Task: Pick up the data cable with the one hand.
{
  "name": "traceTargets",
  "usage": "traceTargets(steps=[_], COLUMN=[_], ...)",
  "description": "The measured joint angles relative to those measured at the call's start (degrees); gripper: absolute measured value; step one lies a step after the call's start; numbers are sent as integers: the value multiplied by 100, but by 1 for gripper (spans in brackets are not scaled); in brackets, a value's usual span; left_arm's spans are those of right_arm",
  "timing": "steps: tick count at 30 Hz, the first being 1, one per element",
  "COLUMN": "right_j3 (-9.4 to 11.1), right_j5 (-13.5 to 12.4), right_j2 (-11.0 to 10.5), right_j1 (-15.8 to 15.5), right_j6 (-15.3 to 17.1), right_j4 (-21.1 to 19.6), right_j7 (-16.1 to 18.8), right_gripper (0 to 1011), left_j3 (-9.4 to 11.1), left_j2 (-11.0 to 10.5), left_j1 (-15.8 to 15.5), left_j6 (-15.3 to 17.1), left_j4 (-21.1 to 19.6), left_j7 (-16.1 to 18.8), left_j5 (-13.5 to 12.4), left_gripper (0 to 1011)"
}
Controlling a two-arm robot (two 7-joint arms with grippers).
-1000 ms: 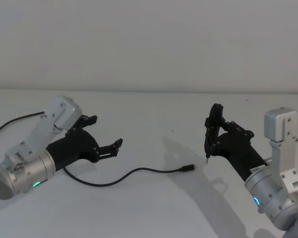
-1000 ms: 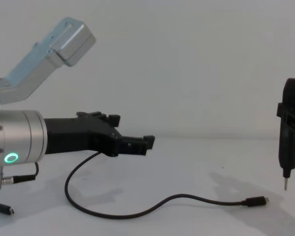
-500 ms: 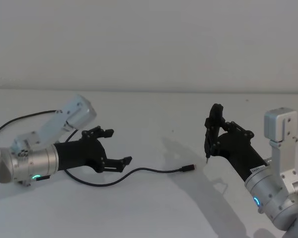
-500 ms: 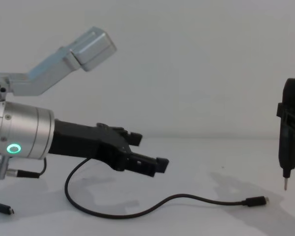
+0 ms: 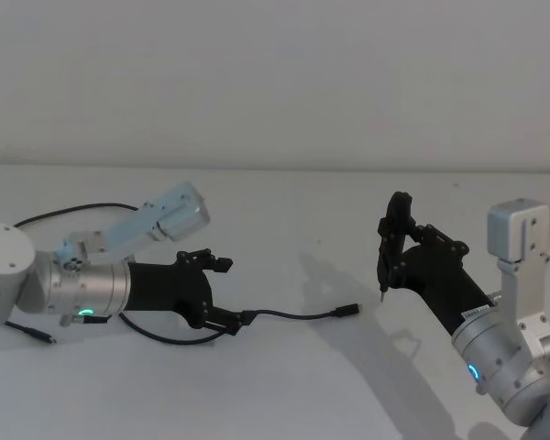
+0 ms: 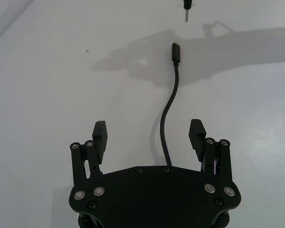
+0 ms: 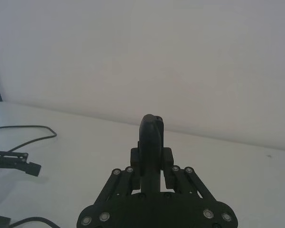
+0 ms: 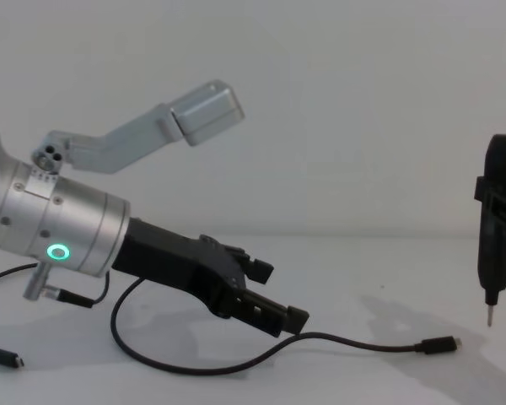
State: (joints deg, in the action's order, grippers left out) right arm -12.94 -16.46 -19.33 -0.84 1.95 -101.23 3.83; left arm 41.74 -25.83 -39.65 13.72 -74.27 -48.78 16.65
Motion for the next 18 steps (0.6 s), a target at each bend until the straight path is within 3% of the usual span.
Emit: traceTargets(steps=[9, 18], right_j3=[0, 0], right_j5=[0, 0], right_j2=[0, 0], right_j1=[0, 0], right_j6=[0, 0], right_j4=[0, 0], right_j7=[0, 0], right_gripper=[274, 274], left_j3=[215, 346], left_j2=[221, 373], left_j1=[-229, -366], left_j6=[-47, -35], left_j4=[435, 721], left_j7=[20, -67], left_j5=[-142, -126], left_gripper=[1004, 1004])
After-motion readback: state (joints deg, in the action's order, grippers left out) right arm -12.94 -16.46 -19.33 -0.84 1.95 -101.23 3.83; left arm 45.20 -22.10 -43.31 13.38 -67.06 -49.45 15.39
